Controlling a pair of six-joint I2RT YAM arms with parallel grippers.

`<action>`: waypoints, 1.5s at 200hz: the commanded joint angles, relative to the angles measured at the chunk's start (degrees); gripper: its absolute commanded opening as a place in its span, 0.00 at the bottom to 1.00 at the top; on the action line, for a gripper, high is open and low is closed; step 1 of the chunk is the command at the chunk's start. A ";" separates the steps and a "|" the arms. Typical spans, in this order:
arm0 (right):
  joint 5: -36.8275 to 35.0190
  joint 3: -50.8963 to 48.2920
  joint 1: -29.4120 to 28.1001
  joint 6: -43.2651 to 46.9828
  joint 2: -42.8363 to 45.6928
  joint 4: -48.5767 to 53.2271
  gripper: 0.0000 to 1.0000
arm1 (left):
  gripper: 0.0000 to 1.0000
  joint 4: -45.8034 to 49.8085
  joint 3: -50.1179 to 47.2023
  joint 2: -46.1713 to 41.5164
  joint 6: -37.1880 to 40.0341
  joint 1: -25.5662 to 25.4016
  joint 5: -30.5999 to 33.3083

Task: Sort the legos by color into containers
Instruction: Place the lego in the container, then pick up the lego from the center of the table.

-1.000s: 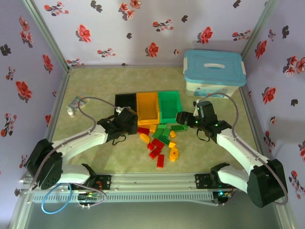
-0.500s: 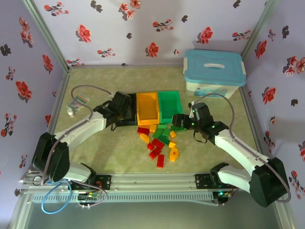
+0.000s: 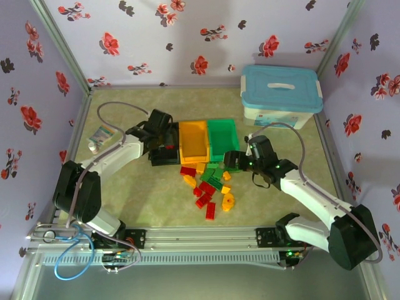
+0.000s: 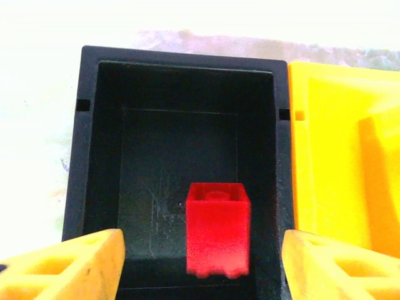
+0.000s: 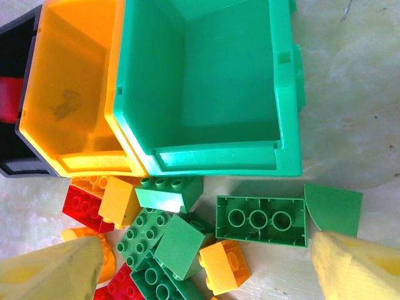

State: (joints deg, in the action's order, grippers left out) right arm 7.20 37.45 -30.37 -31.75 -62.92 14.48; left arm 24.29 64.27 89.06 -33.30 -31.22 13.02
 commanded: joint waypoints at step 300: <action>-3.86 2.32 -4.52 -0.64 -4.34 -0.42 0.87 | 0.77 -3.58 -12.75 -1.74 -11.43 -21.51 -3.06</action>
State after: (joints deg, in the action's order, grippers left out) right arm 4.62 38.11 -34.41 -31.77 -67.16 14.46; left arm 21.04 50.54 85.30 -45.32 -52.36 10.90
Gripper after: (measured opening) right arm 0.873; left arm 0.762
